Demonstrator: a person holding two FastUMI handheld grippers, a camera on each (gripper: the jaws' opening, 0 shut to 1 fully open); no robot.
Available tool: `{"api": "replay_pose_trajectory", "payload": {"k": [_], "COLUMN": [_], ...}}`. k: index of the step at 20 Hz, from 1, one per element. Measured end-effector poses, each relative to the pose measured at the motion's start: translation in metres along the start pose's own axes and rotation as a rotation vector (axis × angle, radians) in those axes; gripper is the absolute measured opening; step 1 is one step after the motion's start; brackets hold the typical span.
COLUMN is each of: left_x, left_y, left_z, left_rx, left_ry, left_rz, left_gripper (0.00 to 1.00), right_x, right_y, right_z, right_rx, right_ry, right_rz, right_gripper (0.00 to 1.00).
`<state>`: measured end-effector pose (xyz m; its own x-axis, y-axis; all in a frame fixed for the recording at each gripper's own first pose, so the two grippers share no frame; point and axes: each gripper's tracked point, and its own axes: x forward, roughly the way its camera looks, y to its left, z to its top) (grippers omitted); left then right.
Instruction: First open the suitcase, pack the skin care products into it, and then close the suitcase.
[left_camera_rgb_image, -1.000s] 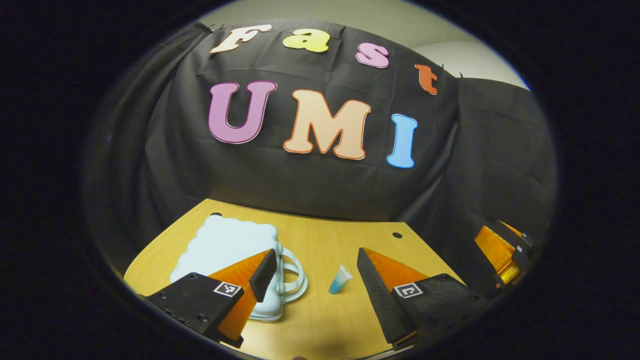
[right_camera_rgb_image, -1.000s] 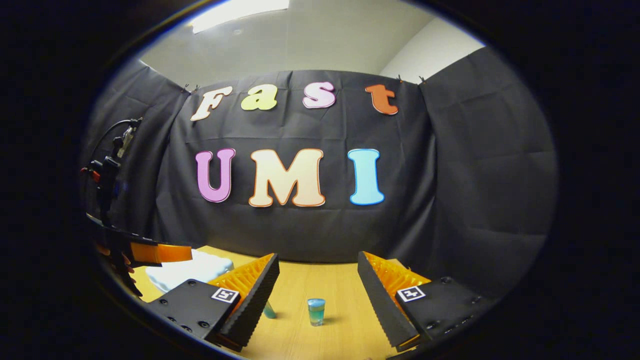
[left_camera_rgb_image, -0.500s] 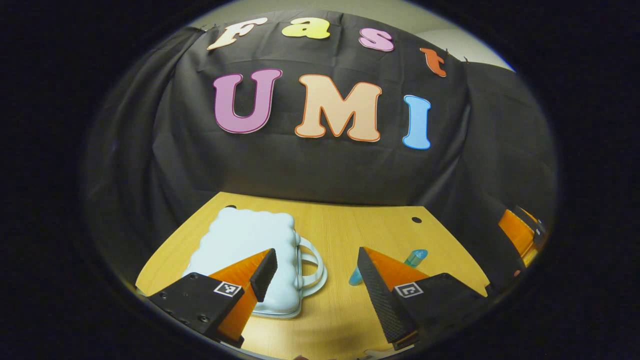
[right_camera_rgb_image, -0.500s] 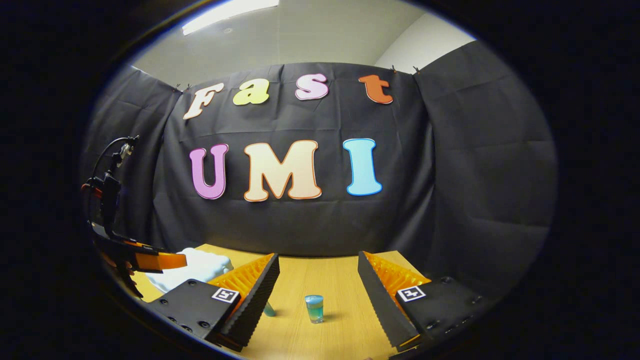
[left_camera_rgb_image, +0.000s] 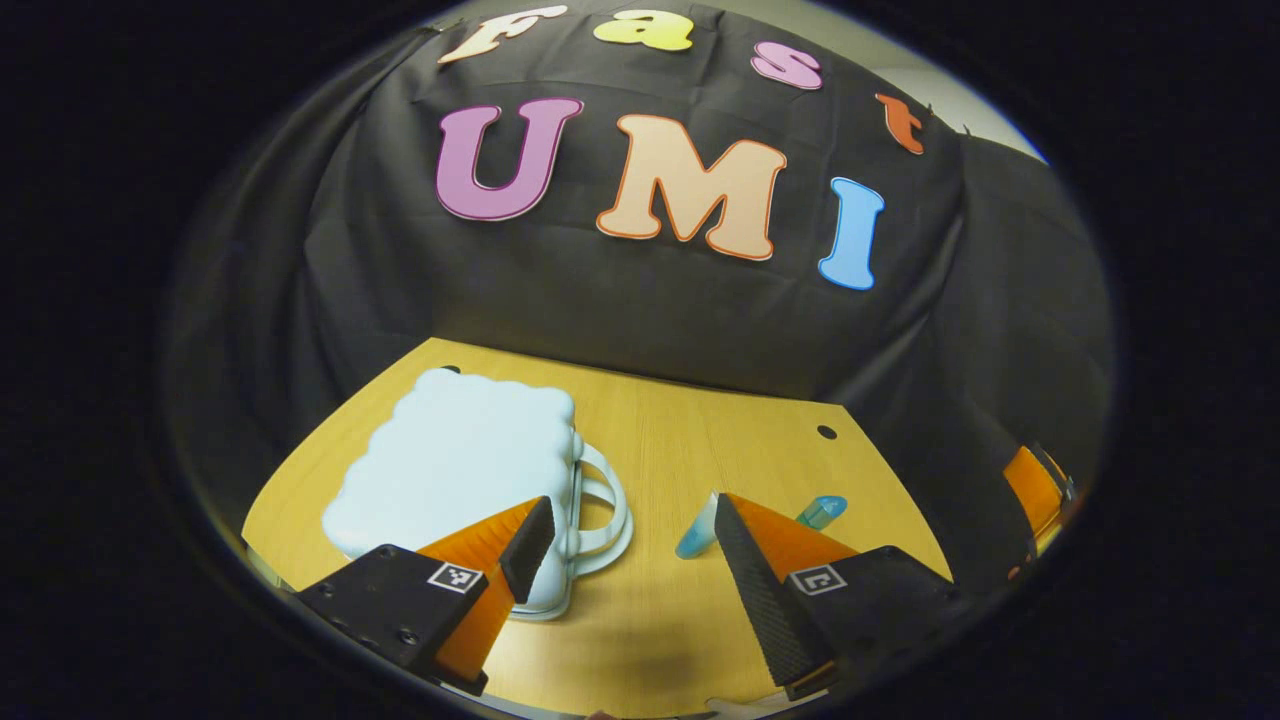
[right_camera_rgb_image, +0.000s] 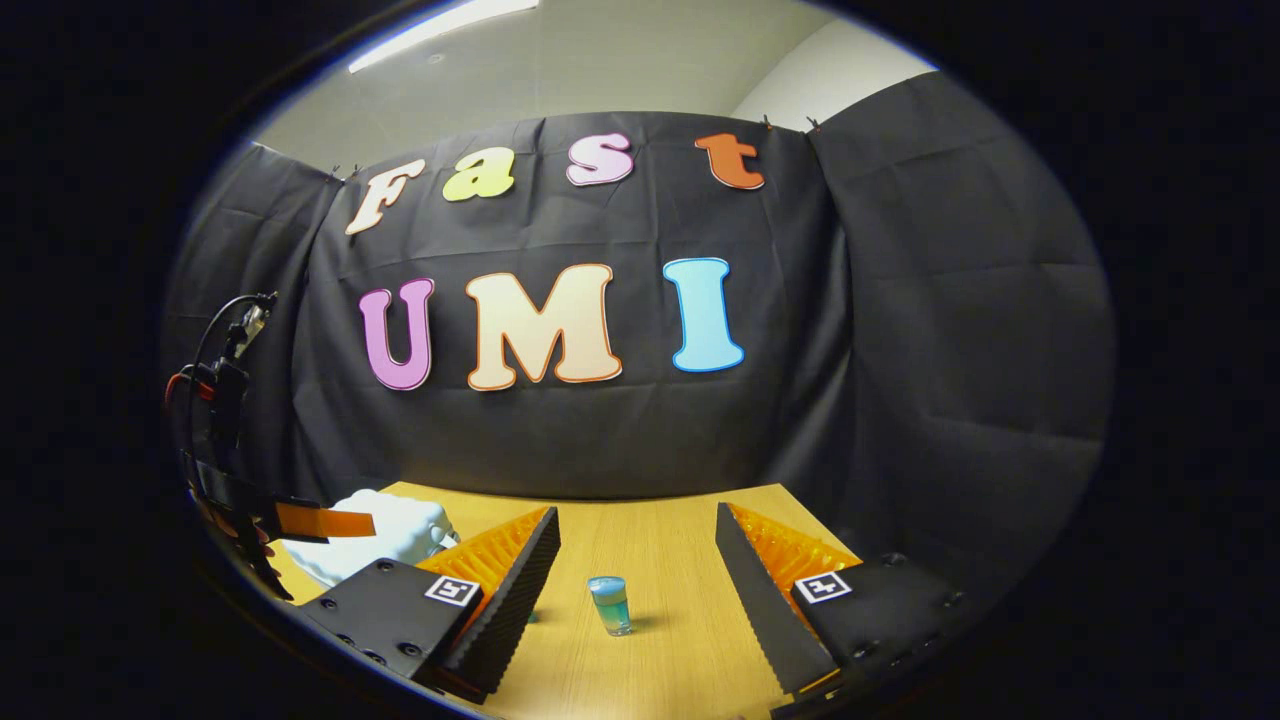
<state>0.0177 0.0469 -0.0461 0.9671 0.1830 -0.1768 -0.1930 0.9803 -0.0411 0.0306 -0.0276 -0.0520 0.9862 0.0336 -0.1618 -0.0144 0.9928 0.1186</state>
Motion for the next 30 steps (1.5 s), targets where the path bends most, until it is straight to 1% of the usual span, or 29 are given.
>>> {"api": "replay_pose_trajectory", "payload": {"k": [5, 6, 7, 10, 16, 17, 18, 19, 21, 22, 23, 24, 25, 30], "left_x": [0.004, 0.004, 0.004, 0.006, 0.012, 0.014, 0.017, 0.018, 0.020, 0.022, 0.023, 0.025, 0.025, 0.040], "left_y": [0.005, 0.005, 0.004, 0.003, 0.004, 0.003, 0.003, 0.003, 0.004, 0.004, 0.005, 0.006, 0.008, 0.004], "left_z": [-0.003, -0.004, -0.004, -0.007, -0.010, -0.012, -0.012, -0.012, -0.013, -0.014, -0.015, -0.014, -0.015, -0.013], "left_rx": [0.030, 0.029, 0.027, 0.034, 0.076, 0.084, 0.090, 0.093, 0.088, 0.085, 0.085, 0.091, 0.098, 0.146], "left_ry": [0.018, 0.023, 0.028, 0.041, 0.057, 0.068, 0.077, 0.082, 0.095, 0.104, 0.117, 0.125, 0.129, 0.179], "left_rz": [0.026, 0.027, 0.028, 0.026, 0.020, 0.019, 0.018, 0.020, 0.024, 0.023, 0.023, 0.026, 0.030, -0.006], "left_gripper": [0.95, 0.95, 0.95, 0.95, 0.95, 0.92, 0.92, 0.95, 0.95, 0.92, 0.92, 0.95, 0.95, 0.95], "right_x": [0.004, 0.006, 0.006, 0.011, 0.019, 0.018, 0.018, 0.017, 0.016, 0.015, 0.014, 0.013, 0.013, 0.010], "right_y": [-0.008, -0.008, -0.009, -0.008, 0.000, 0.001, 0.002, 0.002, -0.002, -0.004, -0.006, -0.009, -0.011, -0.015], "right_z": [-0.003, -0.004, -0.005, -0.004, -0.009, -0.008, -0.006, -0.005, -0.004, -0.002, -0.001, -0.001, -0.003, -0.010], "right_rx": [0.009, 0.013, 0.016, 0.021, -0.024, -0.029, -0.029, -0.028, -0.031, -0.033, -0.034, -0.033, -0.030, -0.007], "right_ry": [0.004, 0.008, 0.011, 0.016, 0.029, 0.028, 0.025, 0.023, 0.018, 0.013, 0.009, 0.008, 0.012, 0.028], "right_rz": [-0.009, -0.008, -0.008, 0.000, 0.011, 0.011, 0.013, 0.011, 0.003, -0.003, -0.009, -0.015, -0.021, -0.022], "right_gripper": [0.98, 1.00, 0.98, 0.98, 0.99, 0.99, 0.99, 0.99, 0.99, 0.99, 0.99, 0.99, 0.99, 0.99]}}
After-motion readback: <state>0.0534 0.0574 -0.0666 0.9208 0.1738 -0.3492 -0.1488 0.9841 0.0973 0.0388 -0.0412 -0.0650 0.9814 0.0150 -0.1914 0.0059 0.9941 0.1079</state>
